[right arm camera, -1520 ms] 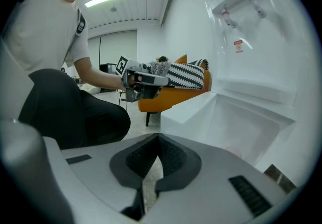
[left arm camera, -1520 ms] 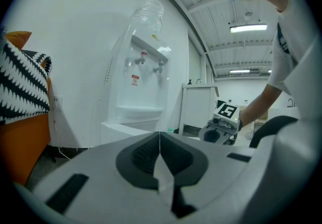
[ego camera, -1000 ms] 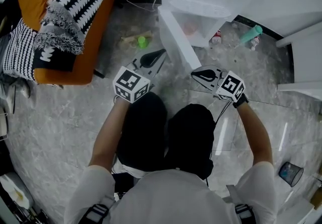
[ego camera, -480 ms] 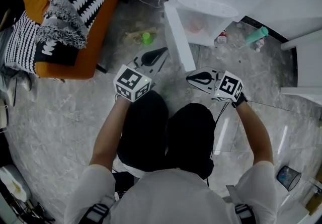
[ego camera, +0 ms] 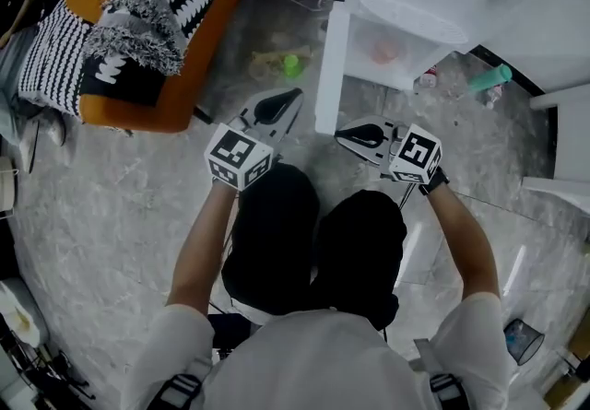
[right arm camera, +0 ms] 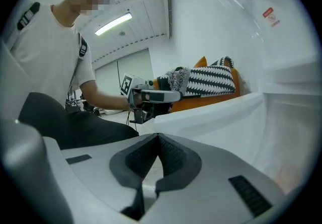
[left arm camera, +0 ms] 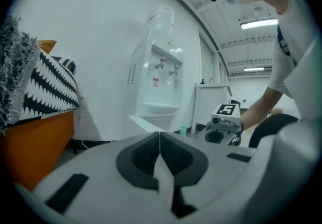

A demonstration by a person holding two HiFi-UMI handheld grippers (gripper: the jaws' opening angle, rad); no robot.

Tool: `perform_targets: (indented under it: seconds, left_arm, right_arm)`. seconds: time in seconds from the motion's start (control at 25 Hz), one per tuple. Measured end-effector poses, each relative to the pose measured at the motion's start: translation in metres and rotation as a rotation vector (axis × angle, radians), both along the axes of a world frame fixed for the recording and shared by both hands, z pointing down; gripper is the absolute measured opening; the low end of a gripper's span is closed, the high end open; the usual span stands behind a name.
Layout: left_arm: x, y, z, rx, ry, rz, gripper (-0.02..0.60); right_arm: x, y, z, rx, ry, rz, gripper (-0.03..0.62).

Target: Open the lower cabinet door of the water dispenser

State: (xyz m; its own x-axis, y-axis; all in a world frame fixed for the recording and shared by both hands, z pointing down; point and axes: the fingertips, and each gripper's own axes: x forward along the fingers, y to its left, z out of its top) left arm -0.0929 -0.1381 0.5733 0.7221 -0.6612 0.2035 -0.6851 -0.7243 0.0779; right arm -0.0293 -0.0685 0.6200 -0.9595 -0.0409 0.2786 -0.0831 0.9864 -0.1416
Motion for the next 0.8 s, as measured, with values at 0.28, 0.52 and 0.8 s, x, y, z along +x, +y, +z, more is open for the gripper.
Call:
perform_targets:
  seconds: [0.28, 0.52, 0.8]
  left_arm:
    - [-0.035, 0.002, 0.004, -0.009, 0.015, -0.061, 0.014]
    - [-0.054, 0.004, 0.001, -0.005, 0.036, -0.106, 0.014]
    - [-0.086, 0.008, 0.002, -0.003, 0.044, -0.187, 0.014]
  right_arm:
    - [-0.031, -0.004, 0.001, -0.008, -0.005, -0.019, 0.008]
    - [-0.052, -0.009, 0.0, -0.012, -0.015, -0.025, 0.008]
    - [-0.078, -0.017, 0.0, -0.019, -0.032, -0.021, 0.008]
